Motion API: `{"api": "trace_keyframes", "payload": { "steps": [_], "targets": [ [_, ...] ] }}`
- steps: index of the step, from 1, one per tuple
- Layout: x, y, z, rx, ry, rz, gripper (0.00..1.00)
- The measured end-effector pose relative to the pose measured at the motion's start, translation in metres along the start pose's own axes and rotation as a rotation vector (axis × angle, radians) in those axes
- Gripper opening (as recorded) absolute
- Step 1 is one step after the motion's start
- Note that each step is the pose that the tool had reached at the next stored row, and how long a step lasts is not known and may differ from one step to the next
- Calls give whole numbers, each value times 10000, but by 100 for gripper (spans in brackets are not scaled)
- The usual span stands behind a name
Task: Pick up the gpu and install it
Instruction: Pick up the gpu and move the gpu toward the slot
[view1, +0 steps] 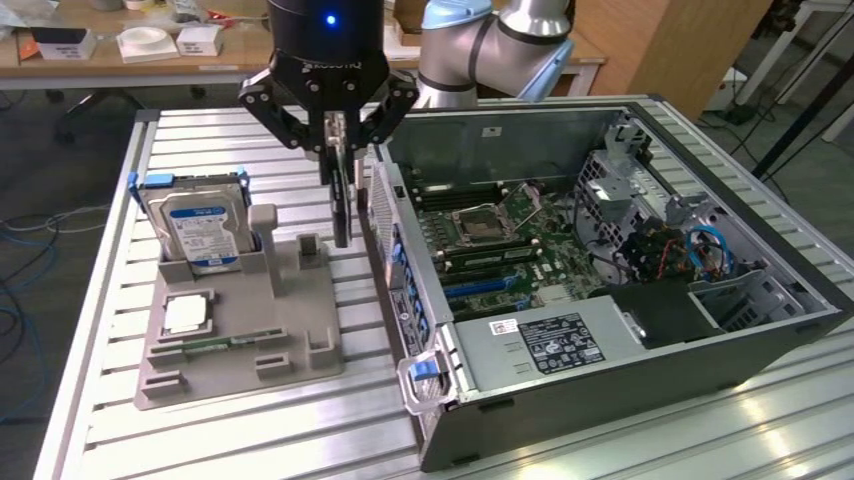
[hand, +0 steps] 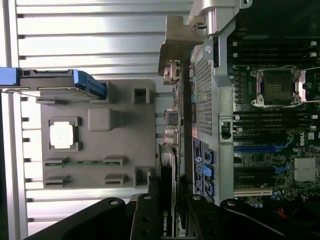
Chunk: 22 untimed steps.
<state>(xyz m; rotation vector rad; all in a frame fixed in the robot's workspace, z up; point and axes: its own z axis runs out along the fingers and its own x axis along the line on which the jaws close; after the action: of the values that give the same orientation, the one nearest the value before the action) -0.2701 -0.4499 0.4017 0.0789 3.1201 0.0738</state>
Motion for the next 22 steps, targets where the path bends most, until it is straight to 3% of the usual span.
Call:
{"api": "trace_keyframes", "payload": {
  "steps": [14,22],
  "targets": [
    [-172,11,4,0,2,-2,26],
    [-195,14,-21,0,25,0,26]
  ]
}}
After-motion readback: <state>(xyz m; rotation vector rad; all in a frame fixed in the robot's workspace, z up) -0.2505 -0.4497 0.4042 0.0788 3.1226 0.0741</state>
